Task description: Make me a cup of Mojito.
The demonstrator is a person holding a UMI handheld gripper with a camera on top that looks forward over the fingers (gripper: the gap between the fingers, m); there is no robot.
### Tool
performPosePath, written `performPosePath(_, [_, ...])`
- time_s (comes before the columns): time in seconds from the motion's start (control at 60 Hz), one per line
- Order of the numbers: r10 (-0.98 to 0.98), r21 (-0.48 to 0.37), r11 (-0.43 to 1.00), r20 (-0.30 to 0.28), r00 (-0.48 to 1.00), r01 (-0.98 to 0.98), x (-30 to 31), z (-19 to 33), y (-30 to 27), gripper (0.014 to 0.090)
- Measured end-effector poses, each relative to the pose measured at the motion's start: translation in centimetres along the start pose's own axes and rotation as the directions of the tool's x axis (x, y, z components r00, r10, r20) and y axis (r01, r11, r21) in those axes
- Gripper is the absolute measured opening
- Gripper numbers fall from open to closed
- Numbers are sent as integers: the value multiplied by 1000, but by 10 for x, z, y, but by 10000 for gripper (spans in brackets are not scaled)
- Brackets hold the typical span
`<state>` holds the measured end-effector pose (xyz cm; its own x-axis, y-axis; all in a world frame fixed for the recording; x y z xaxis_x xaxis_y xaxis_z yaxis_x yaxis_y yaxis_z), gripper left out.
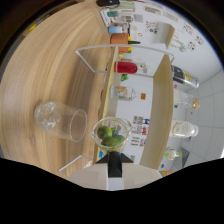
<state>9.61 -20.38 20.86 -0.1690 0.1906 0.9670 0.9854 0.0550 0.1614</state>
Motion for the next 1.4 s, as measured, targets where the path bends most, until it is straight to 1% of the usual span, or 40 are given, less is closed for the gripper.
performPosePath(0.05, [-49,14,999,-12,999,50,0,0,0,155])
performPosePath(0.117, [-86,27,996,-11,996,86,-2,-1,0,157])
performPosePath(0.233, [-84,35,996,-15,996,85,-1,-1,1,158])
performPosePath(0.367, [21,27,999,-21,1000,-20,9,-4,8,157])
performPosePath(0.417, [108,33,994,-26,994,-107,16,-7,9,157])
performPosePath(0.467, [239,32,971,-28,971,-238,27,-12,13,158])
performPosePath(0.55, [505,29,863,-41,862,-504,55,-26,27,157])
performPosePath(0.65, [789,36,615,-51,613,-788,76,-45,53,158])
performPosePath(0.7, [881,29,472,-35,471,-881,74,-53,67,158])
performPosePath(0.767, [958,-13,285,-29,285,-958,56,-57,91,158])
performPosePath(0.85, [996,-109,84,-12,86,-990,8,-55,116,157])
performPosePath(0.9, [1000,-186,2,-15,5,-982,-28,-53,129,157])
performPosePath(1.0, [994,-320,-106,-24,-103,-941,-100,-47,143,158])
performPosePath(1.067, [988,-404,-148,-30,-148,-903,-144,-48,149,158])
performPosePath(1.133, [984,-456,-169,-28,-176,-873,-180,-46,149,157])
performPosePath(1.2, [979,-502,-186,-22,-203,-844,-203,-47,146,157])
performPosePath(1.25, [977,-530,-186,-12,-212,-827,-215,-48,145,157])
performPosePath(1.267, [977,-524,-187,-12,-213,-831,-223,-45,143,156])
performPosePath(1.333, [976,-537,-183,-2,-216,-823,-237,-43,140,156])
performPosePath(1.4, [973,-554,-194,-4,-230,-810,-248,-43,138,158])
